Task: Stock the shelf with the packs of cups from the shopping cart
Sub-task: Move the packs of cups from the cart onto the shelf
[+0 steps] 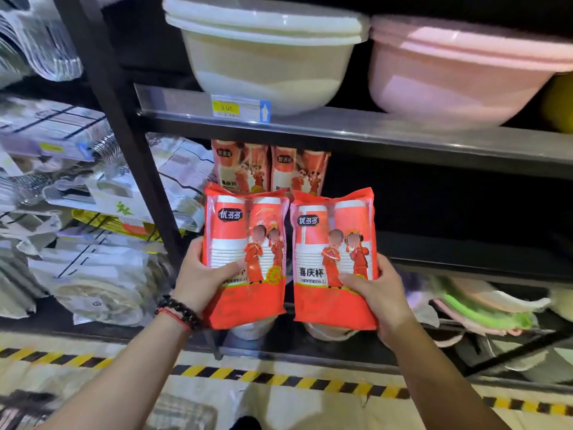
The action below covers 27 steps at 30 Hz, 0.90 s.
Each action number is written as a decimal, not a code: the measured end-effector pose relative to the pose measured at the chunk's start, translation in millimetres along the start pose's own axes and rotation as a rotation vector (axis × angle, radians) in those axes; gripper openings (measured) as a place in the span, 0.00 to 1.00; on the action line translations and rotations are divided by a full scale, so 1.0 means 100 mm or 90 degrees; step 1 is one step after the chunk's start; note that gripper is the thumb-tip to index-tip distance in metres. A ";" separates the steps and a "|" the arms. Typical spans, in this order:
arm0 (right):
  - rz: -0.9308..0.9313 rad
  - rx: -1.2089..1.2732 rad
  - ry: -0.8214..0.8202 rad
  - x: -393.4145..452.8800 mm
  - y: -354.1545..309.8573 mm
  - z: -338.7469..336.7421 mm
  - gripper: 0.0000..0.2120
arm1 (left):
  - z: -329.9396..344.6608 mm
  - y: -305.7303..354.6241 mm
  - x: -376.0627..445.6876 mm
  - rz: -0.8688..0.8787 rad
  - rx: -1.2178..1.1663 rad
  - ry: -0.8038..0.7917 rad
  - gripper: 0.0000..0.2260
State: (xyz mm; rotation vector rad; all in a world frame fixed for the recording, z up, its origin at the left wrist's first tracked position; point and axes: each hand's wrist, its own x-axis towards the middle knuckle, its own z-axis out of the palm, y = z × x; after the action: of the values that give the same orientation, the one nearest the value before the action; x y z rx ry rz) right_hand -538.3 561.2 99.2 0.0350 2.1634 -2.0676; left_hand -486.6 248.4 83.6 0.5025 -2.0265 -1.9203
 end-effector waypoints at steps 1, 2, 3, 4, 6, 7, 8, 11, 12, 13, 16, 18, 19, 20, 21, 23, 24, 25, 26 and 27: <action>0.001 0.001 0.005 0.12 -0.01 0.05 0.28 | -0.01 -0.01 0.15 0.004 -0.003 -0.001 0.35; -0.003 -0.002 0.015 0.24 -0.02 0.11 0.29 | -0.02 -0.01 0.31 0.006 -0.007 -0.004 0.34; -0.011 -0.009 0.030 0.37 -0.04 0.18 0.29 | -0.04 -0.02 0.48 0.007 -0.009 -0.008 0.34; -0.021 -0.019 0.048 0.49 -0.05 0.25 0.27 | -0.07 -0.03 0.64 0.007 -0.009 -0.016 0.34; -0.035 -0.029 0.073 0.71 -0.08 0.38 0.22 | -0.11 -0.03 0.92 0.005 -0.008 -0.033 0.37; -0.036 -0.029 0.079 0.81 -0.09 0.43 0.21 | -0.13 -0.02 1.05 0.008 -0.003 -0.040 0.38; -0.033 -0.025 0.081 0.89 -0.10 0.47 0.20 | -0.15 -0.01 1.15 0.015 0.004 -0.046 0.37; -0.035 0.008 0.082 1.09 -0.12 0.57 0.20 | -0.19 0.05 1.41 0.042 0.019 -0.071 0.34; -0.042 0.014 0.085 1.15 -0.13 0.60 0.21 | -0.20 0.07 1.48 0.048 0.025 -0.077 0.33; -0.048 0.020 0.084 1.21 -0.14 0.62 0.21 | -0.20 0.08 1.53 0.052 0.030 -0.081 0.32; -0.065 0.045 0.064 1.39 -0.16 0.68 0.22 | -0.22 0.06 1.69 0.057 0.042 -0.067 0.30; -0.066 0.044 0.056 1.52 -0.11 0.72 0.21 | -0.23 0.03 1.79 0.052 0.056 -0.057 0.27; -0.061 0.047 0.056 1.59 -0.07 0.74 0.21 | -0.23 0.02 1.83 0.044 0.063 -0.052 0.26; -0.053 0.050 0.058 1.65 -0.03 0.76 0.21 | -0.22 0.02 1.87 0.035 0.070 -0.045 0.26; -0.044 0.051 0.061 1.72 0.02 0.78 0.22 | -0.22 0.02 1.91 0.023 0.080 -0.036 0.26; -0.026 0.053 0.064 1.84 0.11 0.82 0.22 | -0.20 0.03 1.98 -0.004 0.102 -0.016 0.29; -0.019 0.058 0.059 1.89 0.16 0.83 0.22 | -0.19 0.04 2.01 -0.017 0.113 -0.011 0.31; -0.015 0.064 0.051 1.93 0.19 0.85 0.20 | -0.18 0.04 2.04 -0.032 0.122 -0.011 0.34; -0.012 0.073 0.040 1.97 0.23 0.87 0.19 | -0.17 0.02 2.08 -0.047 0.131 -0.012 0.36; -0.010 0.083 0.028 2.00 0.25 0.89 0.17 | -0.16 0.00 2.10 -0.061 0.147 -0.009 0.36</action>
State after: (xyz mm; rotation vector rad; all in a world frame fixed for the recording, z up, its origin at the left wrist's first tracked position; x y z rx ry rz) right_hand -724.6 456.9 45.8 0.0787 2.0566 -2.2345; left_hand -666.7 139.7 80.0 0.6529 -2.2856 -1.7543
